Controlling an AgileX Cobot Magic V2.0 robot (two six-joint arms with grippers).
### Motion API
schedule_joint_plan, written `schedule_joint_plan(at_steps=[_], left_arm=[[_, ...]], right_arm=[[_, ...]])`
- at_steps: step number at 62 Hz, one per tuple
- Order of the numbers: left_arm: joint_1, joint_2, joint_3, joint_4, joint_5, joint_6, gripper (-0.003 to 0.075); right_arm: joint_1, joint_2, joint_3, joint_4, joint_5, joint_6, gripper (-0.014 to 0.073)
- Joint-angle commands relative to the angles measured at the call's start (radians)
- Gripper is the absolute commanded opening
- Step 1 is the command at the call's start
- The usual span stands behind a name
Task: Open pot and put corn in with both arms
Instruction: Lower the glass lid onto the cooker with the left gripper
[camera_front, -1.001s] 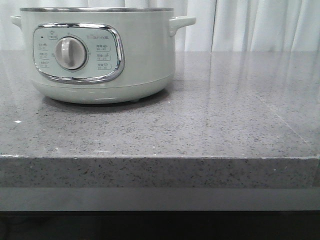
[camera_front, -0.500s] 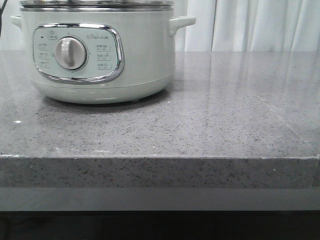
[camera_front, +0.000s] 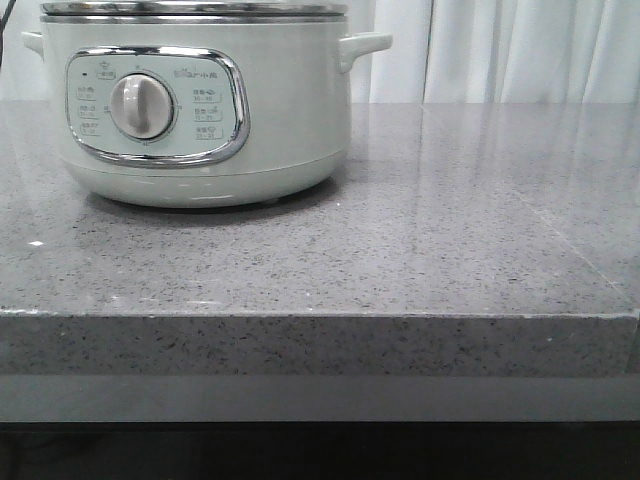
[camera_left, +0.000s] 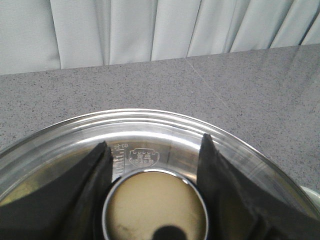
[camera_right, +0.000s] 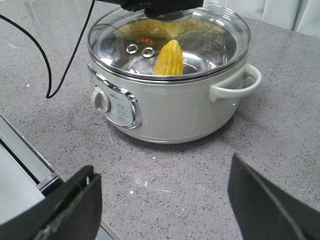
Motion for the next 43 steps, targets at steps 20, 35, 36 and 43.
schedule_joint_plan(at_steps=[20,35,36,43], left_arm=[[-0.002,-0.171,-0.099,-0.005,0.168,-0.007,0.0514],[-0.002,-0.384,-0.073,0.045,0.415,-0.006,0.0514],[-0.002,-0.398,-0.058,0.045,0.423,-0.006,0.0514],[-0.002,-0.523,0.065,0.045,0.432,-0.006,0.0514]], right_arm=[[-0.001,-0.002,-0.027,0.009,-0.074,-0.012,0.0544],[-0.001,-0.002,-0.027,0.009,-0.073,-0.012,0.0544],[-0.001,-0.002,-0.027,0.009,-0.073,-0.012,0.0544],[-0.001,-0.002,-0.027,0.009,-0.073,-0.012,0.0544]])
